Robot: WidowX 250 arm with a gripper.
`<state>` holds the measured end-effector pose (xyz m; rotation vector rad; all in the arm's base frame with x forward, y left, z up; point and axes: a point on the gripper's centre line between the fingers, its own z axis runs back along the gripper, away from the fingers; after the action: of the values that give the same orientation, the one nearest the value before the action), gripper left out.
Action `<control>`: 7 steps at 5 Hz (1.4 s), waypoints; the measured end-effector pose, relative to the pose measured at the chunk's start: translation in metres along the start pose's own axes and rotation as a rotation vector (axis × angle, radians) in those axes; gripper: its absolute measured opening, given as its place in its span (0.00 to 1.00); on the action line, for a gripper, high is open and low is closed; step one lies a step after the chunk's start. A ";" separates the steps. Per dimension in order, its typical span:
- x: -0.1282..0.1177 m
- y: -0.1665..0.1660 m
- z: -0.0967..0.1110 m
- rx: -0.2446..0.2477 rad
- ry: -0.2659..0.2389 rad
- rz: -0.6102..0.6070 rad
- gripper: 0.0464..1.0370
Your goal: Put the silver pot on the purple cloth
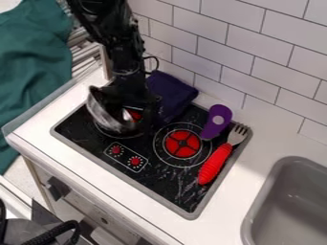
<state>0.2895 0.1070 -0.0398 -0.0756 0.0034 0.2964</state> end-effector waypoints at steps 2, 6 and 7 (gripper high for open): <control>-0.005 0.002 0.000 0.025 -0.005 -0.020 0.33; -0.016 -0.017 0.029 0.068 -0.069 -0.063 0.16; -0.014 -0.019 0.029 0.058 -0.082 -0.073 0.42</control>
<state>0.2814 0.0868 -0.0096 -0.0056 -0.0719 0.2258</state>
